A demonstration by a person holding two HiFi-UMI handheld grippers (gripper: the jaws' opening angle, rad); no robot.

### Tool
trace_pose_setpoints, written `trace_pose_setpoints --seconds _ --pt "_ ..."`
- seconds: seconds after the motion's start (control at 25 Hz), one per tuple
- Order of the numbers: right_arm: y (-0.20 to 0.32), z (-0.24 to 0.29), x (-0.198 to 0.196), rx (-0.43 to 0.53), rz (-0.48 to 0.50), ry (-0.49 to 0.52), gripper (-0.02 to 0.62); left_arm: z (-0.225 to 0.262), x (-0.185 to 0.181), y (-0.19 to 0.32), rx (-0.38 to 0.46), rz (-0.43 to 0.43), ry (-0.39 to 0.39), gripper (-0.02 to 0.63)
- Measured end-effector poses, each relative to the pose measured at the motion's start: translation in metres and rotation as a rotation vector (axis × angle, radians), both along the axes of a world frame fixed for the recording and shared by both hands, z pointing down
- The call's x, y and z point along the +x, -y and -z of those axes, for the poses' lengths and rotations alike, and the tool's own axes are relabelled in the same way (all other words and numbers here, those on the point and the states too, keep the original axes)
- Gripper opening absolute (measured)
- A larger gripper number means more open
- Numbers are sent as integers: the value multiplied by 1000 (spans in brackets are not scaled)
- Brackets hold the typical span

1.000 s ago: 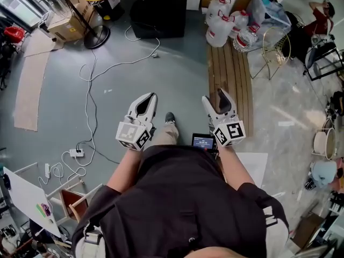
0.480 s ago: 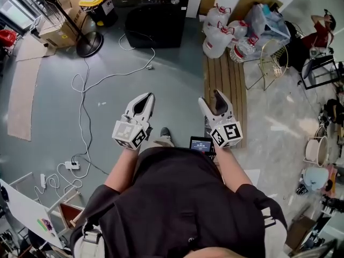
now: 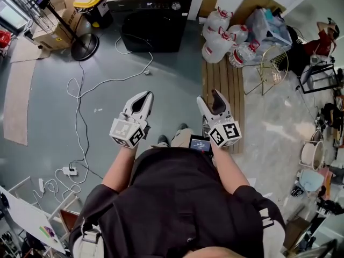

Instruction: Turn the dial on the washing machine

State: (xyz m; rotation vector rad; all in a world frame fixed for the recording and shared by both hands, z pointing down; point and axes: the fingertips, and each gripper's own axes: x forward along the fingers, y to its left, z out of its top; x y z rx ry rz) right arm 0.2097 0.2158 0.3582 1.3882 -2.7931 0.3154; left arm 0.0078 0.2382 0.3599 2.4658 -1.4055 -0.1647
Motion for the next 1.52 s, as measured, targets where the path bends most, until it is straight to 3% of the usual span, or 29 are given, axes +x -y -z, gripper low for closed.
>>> trace_pose_setpoints --seconds 0.48,0.96,1.52 --pt "169 -23 5 -42 38 68 272 -9 5 137 -35 74 59 6" --pt "332 -16 -4 -16 140 21 272 10 7 282 -11 225 103 6" --pt "444 -55 -63 -104 214 -12 272 -14 -41 364 -46 309 74 6"
